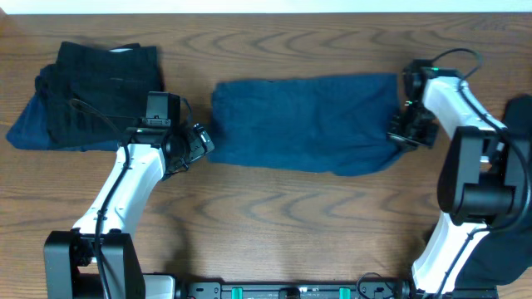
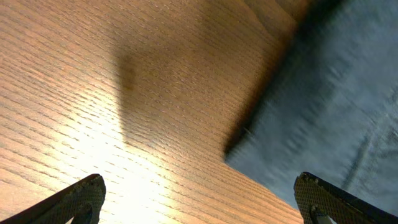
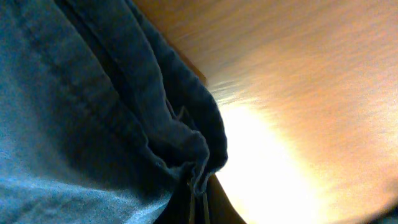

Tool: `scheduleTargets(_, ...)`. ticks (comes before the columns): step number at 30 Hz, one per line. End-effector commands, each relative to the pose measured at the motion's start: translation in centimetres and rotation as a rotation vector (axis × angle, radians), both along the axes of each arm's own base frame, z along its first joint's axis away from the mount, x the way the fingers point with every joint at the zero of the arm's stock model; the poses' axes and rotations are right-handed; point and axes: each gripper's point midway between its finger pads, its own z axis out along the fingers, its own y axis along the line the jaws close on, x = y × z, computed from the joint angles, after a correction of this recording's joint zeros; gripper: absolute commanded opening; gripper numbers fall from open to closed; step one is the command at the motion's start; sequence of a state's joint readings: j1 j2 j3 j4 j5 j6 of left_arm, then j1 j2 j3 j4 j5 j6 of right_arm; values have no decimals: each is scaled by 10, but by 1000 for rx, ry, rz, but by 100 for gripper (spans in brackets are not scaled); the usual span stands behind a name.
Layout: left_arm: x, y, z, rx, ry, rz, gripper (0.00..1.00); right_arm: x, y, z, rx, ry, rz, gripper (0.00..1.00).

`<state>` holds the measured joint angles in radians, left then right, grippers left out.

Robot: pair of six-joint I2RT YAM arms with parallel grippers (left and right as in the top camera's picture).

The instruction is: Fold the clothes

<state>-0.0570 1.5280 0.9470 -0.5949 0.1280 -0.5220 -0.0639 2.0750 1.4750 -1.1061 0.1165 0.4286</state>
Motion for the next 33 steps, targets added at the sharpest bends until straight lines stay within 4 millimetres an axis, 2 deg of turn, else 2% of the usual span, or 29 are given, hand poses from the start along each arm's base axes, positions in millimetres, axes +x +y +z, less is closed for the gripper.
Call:
scheduleTargets(1,5,-6,7,-27,-20,-24,98,4,-13,20,-68,-37,95,9)
scheduleTargets(3,8,-14,9,-67,-33,-49,98,7,-14,23,-71,-51,120,15)
scheduleTargets(7,17,-37,18,-157,-104,-202,98,20,-18,42,-93,-125,93,16)
scheduleTargets(10,23,-47,24,-186,-158,-299,98,35,-18,72,-103,-221,89,16)
scheduleTargets(12,26,-50,25,-192,-177,-321,98,46,-17,99,-102,-306,82,17)
scheduleTargets(16,30,-50,15,-193,-161,-319,98,60,-3,143,-36,-457,97,19)
scheduleTargets(18,33,-50,5,-195,-146,-317,98,63,9,157,14,-511,138,19)
scheduleTargets(21,42,-51,-9,-195,-149,-318,98,62,26,166,76,-538,187,19)
scheduleTargets(27,63,-69,-29,-275,-207,-399,98,53,54,162,122,-498,288,19)
scheduleTargets(33,60,-79,-56,-344,-160,-413,98,53,71,162,133,-496,328,18)
